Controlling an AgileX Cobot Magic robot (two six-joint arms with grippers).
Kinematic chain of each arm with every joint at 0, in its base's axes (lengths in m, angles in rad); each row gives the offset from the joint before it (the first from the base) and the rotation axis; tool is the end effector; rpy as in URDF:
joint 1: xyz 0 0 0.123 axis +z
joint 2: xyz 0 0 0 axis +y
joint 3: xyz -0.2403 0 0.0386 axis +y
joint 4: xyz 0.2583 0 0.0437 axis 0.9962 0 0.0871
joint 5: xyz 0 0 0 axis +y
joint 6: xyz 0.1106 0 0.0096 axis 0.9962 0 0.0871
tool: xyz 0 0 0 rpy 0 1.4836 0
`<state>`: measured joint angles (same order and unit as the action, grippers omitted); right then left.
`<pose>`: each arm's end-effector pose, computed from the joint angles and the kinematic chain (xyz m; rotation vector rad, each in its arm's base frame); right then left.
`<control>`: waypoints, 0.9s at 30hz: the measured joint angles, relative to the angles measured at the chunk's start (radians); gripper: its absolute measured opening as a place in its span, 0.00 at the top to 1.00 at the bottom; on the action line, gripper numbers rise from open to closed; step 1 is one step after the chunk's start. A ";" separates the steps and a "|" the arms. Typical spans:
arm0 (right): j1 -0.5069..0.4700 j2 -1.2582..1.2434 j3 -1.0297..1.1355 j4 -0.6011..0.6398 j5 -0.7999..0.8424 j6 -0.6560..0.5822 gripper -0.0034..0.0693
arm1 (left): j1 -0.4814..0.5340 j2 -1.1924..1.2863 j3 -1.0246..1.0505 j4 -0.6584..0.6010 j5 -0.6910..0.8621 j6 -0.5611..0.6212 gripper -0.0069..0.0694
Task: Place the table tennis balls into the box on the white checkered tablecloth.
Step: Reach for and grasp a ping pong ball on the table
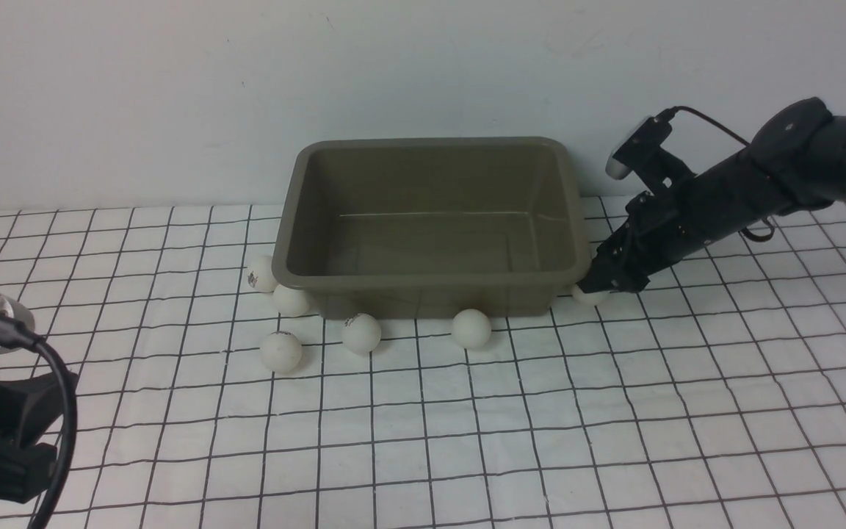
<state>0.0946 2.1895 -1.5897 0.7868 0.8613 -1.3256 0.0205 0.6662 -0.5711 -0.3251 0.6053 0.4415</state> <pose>0.4349 0.1012 0.0993 -1.1741 2.2817 0.5537 0.1874 -0.0164 0.2602 0.2664 2.1327 -0.0859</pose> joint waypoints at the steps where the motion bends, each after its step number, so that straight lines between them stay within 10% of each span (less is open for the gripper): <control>1: 0.000 0.004 0.000 0.003 0.000 0.000 0.35 | 0.000 0.000 0.000 0.000 0.000 0.000 0.39; 27: -0.010 0.057 0.000 0.013 -0.042 0.022 0.45 | 0.000 0.000 0.000 0.000 0.000 0.000 0.39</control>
<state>0.0841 2.2462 -1.5897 0.7996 0.8191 -1.3034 0.0205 0.6662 -0.5711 -0.3251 0.6053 0.4415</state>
